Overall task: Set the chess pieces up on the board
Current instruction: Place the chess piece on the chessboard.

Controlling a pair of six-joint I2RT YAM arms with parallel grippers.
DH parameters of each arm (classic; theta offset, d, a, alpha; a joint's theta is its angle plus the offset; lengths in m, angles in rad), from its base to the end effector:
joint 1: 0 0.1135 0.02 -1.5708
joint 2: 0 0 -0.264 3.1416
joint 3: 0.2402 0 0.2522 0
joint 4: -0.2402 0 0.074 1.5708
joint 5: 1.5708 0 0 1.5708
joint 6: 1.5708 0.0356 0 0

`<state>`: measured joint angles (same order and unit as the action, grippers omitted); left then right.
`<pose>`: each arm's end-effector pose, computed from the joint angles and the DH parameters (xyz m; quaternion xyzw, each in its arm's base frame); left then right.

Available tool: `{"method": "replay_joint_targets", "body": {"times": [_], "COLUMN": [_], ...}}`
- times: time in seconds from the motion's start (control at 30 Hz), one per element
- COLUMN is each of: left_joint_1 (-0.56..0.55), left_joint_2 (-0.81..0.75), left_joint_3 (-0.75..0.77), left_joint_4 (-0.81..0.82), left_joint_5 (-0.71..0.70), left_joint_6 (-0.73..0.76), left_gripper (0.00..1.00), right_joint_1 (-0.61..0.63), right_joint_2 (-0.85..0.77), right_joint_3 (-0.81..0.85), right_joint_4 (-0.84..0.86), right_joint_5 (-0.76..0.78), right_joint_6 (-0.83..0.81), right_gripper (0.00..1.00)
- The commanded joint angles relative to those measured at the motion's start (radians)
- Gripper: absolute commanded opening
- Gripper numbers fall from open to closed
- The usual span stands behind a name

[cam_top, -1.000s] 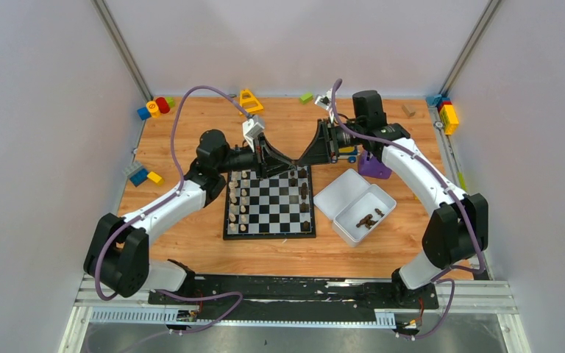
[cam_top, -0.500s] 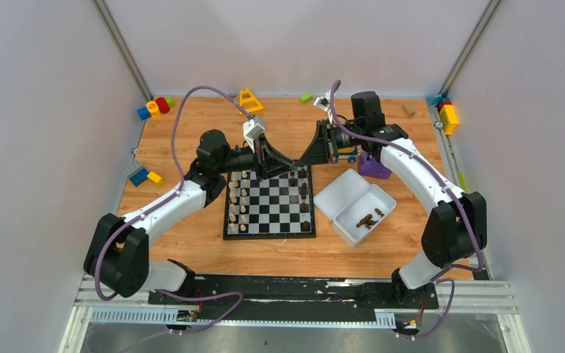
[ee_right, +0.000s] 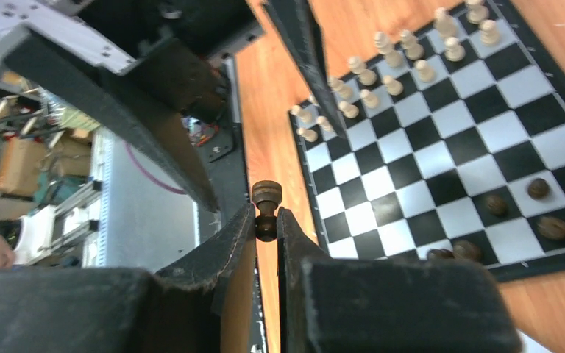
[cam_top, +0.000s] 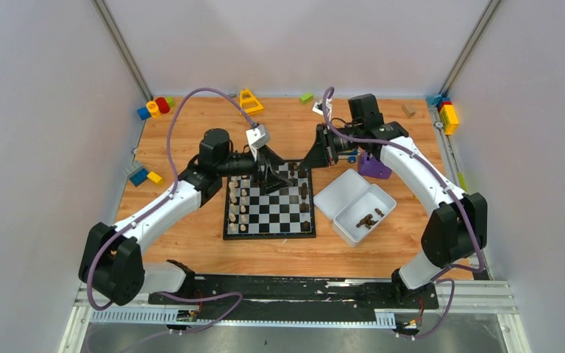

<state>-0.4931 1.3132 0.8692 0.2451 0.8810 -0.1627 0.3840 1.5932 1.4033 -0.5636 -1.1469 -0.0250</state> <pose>0.2464 -0.1636 0.2986 0.3815 0.6460 -0.4969 0.4362 0.3053 0.1584 0.3295 -0.3676 0.7110 0.5495 0.2396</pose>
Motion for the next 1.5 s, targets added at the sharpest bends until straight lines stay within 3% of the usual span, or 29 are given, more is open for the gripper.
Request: {"method": "replay_joint_targets", "body": {"times": [0.0, 0.13, 0.3, 0.5, 0.87, 1.47], "left_joint_1": [0.023, 0.057, 0.181, 0.250, 0.412, 0.454], "left_joint_2": [-0.103, -0.161, -0.246, -0.282, -0.288, -0.349], "left_joint_3": [0.098, 0.124, 0.139, 0.209, 0.252, 0.214], "left_joint_4": [-0.350, -0.563, -0.704, -0.894, -1.064, -1.018], "left_joint_5": [-0.058, -0.272, -0.374, -0.488, -0.420, -0.387], "left_joint_6": [0.294, 0.476, 0.501, 0.492, 0.443, 0.427], "left_gripper": [0.98, 1.00, 1.00, 1.00, 1.00, 1.00], "right_joint_1": [0.009, 0.054, 0.146, 0.249, 0.372, 0.403], "right_joint_2": [-0.023, 0.016, 0.101, 0.266, 0.584, 0.723], "right_joint_3": [0.093, 0.156, 0.251, 0.397, 0.672, 0.720], "right_joint_4": [-0.203, -0.325, -0.420, -0.499, -0.683, -0.710], "right_joint_5": [0.194, 0.417, 0.637, 0.825, 1.084, 1.209], "right_joint_6": [-0.213, -0.295, -0.341, -0.369, -0.455, -0.494], "right_gripper": [0.00, 0.00, 0.00, 0.01, 0.01, 0.00]}}
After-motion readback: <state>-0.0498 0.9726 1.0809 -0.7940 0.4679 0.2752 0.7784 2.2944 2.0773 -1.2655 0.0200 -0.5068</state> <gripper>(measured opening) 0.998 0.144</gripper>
